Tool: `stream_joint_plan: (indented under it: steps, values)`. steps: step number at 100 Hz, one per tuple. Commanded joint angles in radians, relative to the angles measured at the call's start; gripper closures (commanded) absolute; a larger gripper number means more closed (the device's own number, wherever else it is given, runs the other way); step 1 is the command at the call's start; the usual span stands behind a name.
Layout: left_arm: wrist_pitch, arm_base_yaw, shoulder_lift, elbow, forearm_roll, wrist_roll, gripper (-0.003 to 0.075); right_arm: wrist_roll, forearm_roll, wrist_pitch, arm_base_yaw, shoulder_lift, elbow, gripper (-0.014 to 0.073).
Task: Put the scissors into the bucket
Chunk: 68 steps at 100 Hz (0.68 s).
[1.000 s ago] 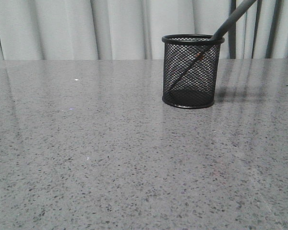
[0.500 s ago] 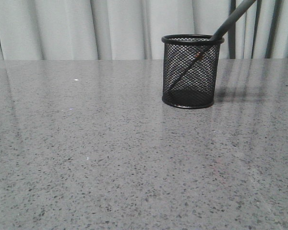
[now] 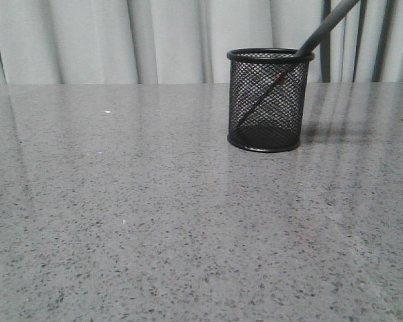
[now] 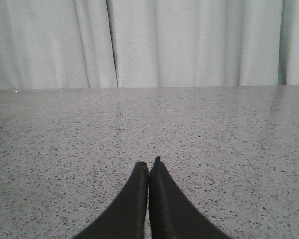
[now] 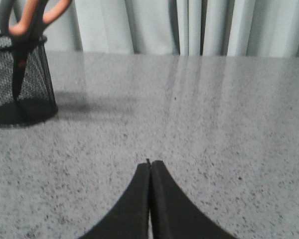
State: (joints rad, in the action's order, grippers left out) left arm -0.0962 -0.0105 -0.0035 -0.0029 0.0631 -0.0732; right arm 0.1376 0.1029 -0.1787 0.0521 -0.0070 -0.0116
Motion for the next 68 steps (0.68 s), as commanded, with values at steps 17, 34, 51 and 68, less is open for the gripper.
stream_joint_plan:
  steps: [17, 34, 51, 68]
  values:
    - [0.078, 0.009, -0.024, 0.028, 0.010, 0.008, 0.0741, -0.005, -0.025, 0.064, -0.006, -0.026, -0.017, 0.0666]
    - [0.078, 0.009, -0.024, 0.028, 0.010, 0.008, 0.0741, -0.005, -0.025, 0.064, -0.006, -0.026, -0.017, 0.0666]
    - [0.078, 0.009, -0.024, 0.028, 0.010, 0.008, 0.0741, -0.005, -0.025, 0.064, -0.006, -0.026, -0.017, 0.0666]
    - [0.078, 0.009, -0.024, 0.028, 0.010, 0.008, 0.0741, -0.005, -0.025, 0.064, -0.006, -0.026, -0.017, 0.0666]
